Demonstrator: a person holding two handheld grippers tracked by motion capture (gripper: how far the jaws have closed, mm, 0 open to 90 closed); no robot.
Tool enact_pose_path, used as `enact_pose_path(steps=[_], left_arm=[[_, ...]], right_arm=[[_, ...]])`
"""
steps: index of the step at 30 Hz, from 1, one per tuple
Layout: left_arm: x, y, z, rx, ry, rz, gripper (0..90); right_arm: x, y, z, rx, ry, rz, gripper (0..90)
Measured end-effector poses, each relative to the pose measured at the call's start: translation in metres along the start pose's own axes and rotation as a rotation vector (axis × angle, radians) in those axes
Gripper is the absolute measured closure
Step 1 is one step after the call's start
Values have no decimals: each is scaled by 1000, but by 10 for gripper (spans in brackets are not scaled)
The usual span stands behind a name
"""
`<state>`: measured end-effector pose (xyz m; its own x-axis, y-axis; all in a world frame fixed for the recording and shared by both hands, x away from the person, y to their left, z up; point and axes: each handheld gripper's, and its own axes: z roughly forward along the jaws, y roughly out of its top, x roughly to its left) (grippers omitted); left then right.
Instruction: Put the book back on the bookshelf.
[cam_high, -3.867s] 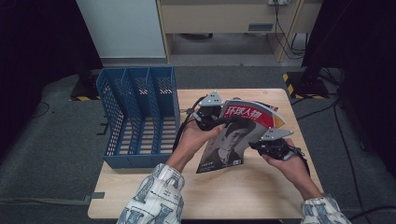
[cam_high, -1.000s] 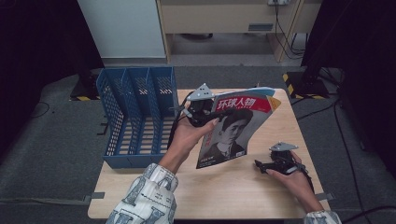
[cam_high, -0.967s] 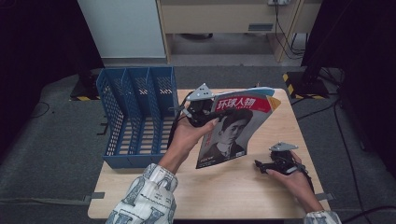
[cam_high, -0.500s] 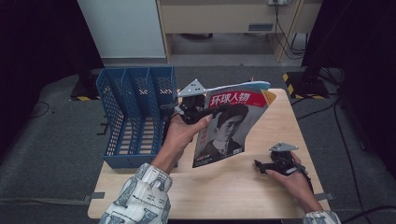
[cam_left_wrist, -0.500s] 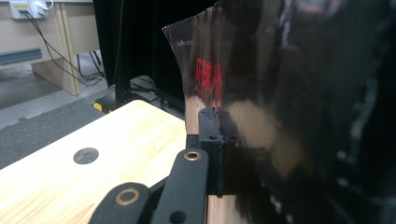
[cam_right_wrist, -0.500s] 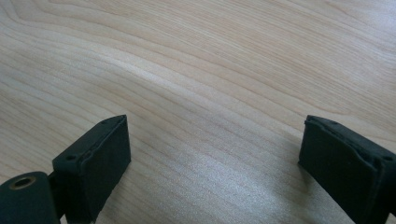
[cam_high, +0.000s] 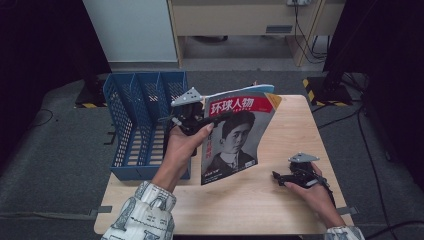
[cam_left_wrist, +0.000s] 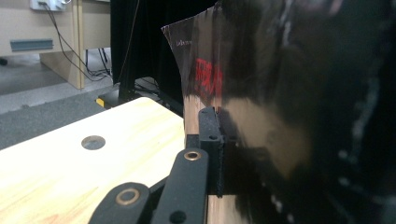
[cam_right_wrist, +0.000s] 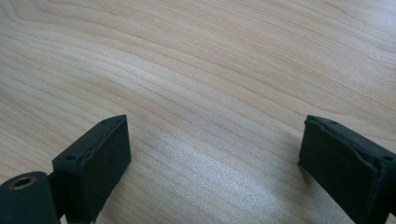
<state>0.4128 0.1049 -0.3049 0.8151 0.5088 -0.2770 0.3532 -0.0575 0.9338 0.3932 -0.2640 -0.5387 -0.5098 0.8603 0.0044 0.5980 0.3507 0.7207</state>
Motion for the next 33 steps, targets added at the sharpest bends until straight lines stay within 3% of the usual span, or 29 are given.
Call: enact_pose_path(steps=[1, 7, 33], left_arm=[[4, -3, -6, -16, -3, -25, 868], [13, -5, -22, -49, 7, -69, 868], [30, -9, -64, -91, 48, -119, 868]], right_arm=[[0, 0, 0, 0, -1, 1, 92], [0, 0, 0, 0, -2, 2, 92], [1, -1, -1, 0, -11, 18, 94]])
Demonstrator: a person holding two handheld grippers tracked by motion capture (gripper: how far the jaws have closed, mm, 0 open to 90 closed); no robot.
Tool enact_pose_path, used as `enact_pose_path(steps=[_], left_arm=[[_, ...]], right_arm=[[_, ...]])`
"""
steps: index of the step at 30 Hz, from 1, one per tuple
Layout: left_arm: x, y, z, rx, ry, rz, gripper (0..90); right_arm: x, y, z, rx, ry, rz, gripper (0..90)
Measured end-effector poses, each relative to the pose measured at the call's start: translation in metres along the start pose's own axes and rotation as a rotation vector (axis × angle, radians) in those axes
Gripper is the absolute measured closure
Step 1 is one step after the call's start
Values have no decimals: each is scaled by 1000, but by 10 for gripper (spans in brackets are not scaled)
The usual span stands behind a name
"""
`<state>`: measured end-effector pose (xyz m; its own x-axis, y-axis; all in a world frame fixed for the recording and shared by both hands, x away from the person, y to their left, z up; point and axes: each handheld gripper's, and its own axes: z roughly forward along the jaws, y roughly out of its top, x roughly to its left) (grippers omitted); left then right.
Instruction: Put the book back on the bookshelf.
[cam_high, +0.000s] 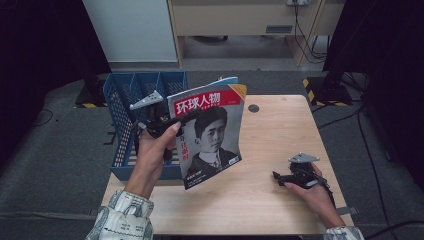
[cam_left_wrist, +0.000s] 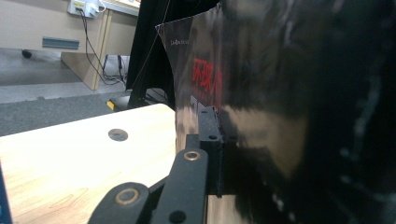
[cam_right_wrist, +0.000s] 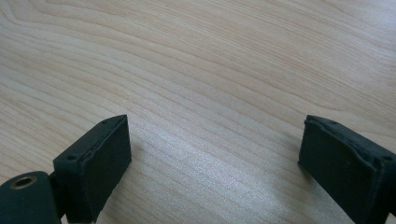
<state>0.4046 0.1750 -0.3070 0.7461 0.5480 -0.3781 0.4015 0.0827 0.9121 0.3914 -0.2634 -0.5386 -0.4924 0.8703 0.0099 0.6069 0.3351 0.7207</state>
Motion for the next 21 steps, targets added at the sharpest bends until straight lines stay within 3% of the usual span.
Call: enact_pose_path(steps=[21], left_arm=[[18, -7, -21, -17, 25, -24, 868]], right_arm=[[0, 0, 0, 1, 0, -2, 94]])
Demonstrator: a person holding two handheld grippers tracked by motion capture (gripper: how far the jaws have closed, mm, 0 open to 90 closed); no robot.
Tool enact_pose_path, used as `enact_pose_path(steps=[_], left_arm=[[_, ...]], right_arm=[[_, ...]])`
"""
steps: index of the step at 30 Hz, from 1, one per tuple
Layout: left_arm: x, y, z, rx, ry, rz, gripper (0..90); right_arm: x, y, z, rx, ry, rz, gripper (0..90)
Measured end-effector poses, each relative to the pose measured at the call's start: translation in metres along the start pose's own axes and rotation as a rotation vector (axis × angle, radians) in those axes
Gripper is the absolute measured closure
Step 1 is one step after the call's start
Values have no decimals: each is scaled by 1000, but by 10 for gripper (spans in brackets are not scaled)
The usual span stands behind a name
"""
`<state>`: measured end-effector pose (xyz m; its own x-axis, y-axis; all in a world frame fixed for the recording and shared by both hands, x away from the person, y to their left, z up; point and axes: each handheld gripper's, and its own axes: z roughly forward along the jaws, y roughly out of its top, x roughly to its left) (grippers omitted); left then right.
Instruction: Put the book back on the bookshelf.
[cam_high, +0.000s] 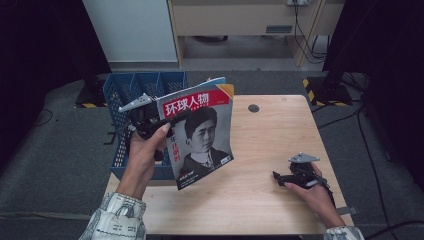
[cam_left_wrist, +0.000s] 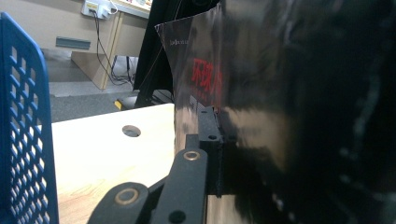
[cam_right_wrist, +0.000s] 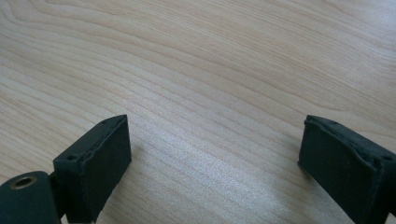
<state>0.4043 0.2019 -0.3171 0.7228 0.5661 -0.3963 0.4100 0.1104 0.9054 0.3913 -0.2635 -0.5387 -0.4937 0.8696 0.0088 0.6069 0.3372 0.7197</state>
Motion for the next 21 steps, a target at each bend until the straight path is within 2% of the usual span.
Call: enact_pose_path(steps=[21], left_arm=[[13, 1, -27, -45, 17, -26, 868]], right_arm=[[0, 0, 0, 0, -1, 0, 94]])
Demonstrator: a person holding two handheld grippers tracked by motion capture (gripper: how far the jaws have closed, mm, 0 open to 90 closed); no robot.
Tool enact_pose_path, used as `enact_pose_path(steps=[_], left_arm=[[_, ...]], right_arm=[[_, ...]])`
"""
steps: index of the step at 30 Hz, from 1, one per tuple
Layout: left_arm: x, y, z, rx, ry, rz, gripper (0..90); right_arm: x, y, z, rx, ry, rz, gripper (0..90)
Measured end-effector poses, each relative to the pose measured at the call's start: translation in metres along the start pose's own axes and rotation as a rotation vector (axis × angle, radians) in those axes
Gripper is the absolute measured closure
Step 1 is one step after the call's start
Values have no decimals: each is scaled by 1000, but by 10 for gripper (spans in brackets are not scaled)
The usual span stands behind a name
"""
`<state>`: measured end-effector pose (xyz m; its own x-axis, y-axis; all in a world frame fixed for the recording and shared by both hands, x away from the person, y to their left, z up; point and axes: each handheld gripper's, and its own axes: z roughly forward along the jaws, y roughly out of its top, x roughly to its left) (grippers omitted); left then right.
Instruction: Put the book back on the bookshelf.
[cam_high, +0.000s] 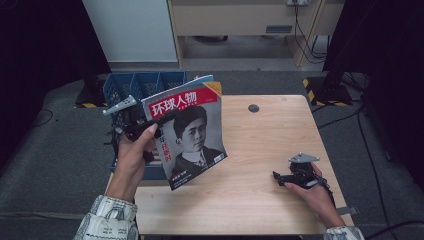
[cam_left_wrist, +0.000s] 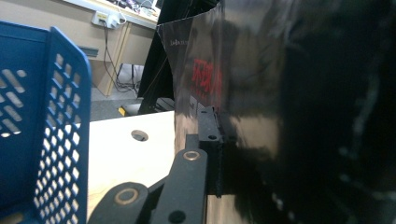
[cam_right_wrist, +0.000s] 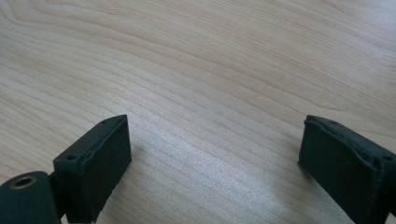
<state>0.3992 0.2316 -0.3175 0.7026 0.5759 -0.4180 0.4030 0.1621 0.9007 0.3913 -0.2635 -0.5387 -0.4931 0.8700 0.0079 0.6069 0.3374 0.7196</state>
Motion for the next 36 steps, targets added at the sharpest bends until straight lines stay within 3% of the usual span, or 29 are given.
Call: enact_pose_path(steps=[36], left_arm=[[15, 3, -37, -45, 45, -27, 868]], right_arm=[[0, 0, 0, 0, 2, 2, 94]])
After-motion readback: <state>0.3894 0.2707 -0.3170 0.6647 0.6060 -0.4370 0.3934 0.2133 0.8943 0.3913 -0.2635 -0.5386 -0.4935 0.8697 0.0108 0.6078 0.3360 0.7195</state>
